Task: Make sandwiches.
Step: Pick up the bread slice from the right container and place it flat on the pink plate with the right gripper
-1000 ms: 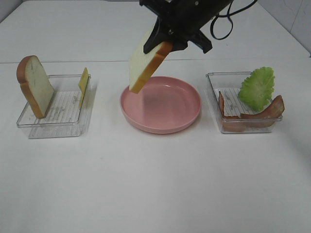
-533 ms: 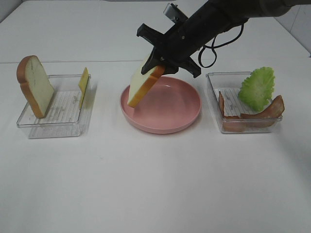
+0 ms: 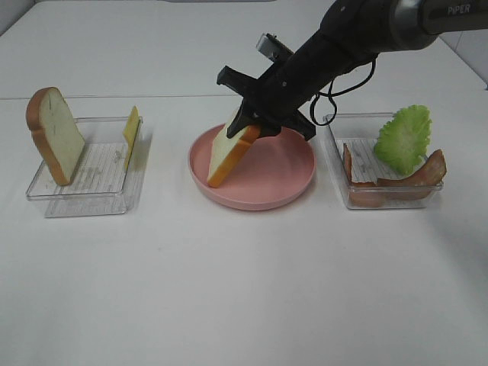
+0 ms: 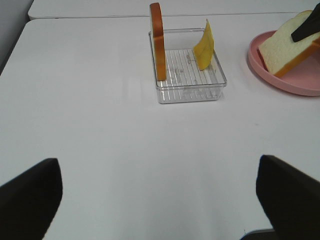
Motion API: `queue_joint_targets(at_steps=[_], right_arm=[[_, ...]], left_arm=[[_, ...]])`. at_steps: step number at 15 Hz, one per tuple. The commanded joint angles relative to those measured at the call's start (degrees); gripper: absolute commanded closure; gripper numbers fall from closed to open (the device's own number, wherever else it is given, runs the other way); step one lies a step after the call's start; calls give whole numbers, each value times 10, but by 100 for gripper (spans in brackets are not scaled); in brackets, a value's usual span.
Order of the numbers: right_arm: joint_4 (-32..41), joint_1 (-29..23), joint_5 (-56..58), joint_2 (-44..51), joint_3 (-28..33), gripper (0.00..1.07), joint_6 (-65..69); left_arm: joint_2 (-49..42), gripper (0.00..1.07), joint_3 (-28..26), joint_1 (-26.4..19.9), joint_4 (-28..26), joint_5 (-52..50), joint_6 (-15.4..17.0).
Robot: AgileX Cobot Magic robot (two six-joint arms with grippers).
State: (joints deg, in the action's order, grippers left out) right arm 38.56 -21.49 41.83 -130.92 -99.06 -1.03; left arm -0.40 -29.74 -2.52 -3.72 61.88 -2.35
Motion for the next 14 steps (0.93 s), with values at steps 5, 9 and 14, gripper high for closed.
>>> queue_joint_targets(at_steps=[5, 9, 14], right_arm=[[-30, 2, 3, -1, 1, 69, 14], [-69, 2, 21, 9, -14, 31, 10], [-202, 2, 87, 39, -40, 31, 50]], left_arm=[[-8, 9, 1, 3, -3, -6, 0], [-8, 9, 1, 3, -3, -6, 0], [-8, 9, 1, 3, -3, -6, 0]])
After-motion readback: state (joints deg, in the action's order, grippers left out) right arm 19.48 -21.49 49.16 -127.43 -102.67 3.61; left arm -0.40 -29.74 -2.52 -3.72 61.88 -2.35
